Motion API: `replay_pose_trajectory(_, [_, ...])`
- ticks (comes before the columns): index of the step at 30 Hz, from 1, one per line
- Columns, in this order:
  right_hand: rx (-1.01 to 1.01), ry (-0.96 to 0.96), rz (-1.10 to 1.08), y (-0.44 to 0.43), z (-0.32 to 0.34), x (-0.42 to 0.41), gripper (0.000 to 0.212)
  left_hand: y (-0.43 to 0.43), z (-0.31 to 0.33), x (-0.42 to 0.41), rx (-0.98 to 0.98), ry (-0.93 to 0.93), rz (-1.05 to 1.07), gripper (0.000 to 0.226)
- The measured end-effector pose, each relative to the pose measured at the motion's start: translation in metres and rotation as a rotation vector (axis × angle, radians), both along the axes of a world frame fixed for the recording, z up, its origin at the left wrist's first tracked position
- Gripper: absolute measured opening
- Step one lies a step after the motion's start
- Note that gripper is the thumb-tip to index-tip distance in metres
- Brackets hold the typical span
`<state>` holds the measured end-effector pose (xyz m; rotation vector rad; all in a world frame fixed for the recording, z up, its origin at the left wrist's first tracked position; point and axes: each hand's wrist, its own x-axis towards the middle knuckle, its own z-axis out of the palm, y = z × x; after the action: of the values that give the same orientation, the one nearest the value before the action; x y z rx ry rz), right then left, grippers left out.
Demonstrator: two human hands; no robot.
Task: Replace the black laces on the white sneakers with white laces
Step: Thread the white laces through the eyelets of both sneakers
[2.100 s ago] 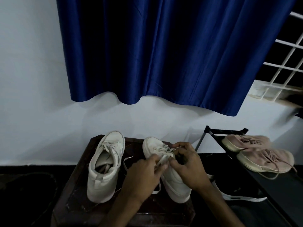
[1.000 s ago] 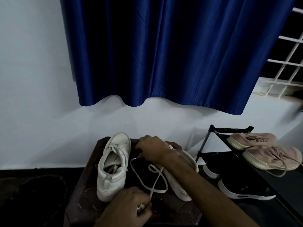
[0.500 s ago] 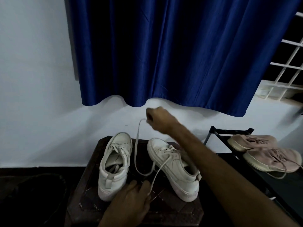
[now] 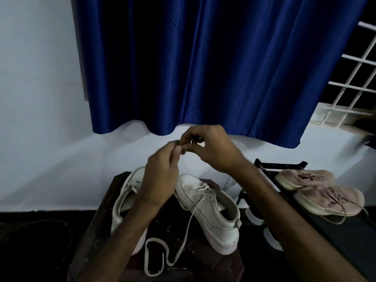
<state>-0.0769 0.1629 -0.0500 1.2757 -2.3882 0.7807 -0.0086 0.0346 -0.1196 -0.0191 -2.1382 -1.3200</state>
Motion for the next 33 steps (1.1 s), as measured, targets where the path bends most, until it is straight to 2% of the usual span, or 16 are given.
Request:
replay_pose_trajectory(5, [-0.037,-0.062,-0.102,0.019,-0.023,0.001,0.012,0.006,-0.011,-0.016,0.203,-0.069,-0.08,0.016])
replay_pose_trajectory(7, [-0.019,-0.175,-0.209,0.043,-0.037,0.002,0.02,0.013,-0.022,-0.017,0.241,-0.09,-0.071,0.015])
replay_pose_trajectory(10, [0.296,-0.454,-0.322,0.085,-0.064,0.006,0.031,0.031,-0.039,-0.015,0.2,-0.117,-0.078,0.016])
replay_pose_trajectory(12, [0.387,-0.502,-0.306,0.098,-0.08,0.007,0.029,0.041,-0.047,-0.015,0.152,-0.126,-0.08,0.016])
replay_pose_trajectory(15, [0.226,-0.404,-0.338,0.101,-0.093,0.007,0.017,0.05,-0.06,-0.023,0.051,-0.185,-0.111,0.014])
replay_pose_trajectory(17, [0.145,-0.355,-0.355,0.102,-0.101,0.009,0.019,0.057,-0.068,-0.026,-0.02,-0.249,-0.149,0.015])
replay_pose_trajectory(21, [-0.05,-0.402,-0.457,0.102,-0.122,0.004,0.023,0.064,-0.068,-0.032,-0.105,-0.343,-0.086,0.019])
replay_pose_trajectory(27, [-0.163,-0.495,-0.477,0.099,-0.135,-0.001,0.023,0.069,-0.063,-0.037,-0.172,-0.406,-0.05,0.041])
replay_pose_trajectory(33, [-0.21,-0.515,-0.478,0.1,-0.134,0.001,0.025,0.076,-0.064,-0.041,-0.226,-0.397,0.015,0.038])
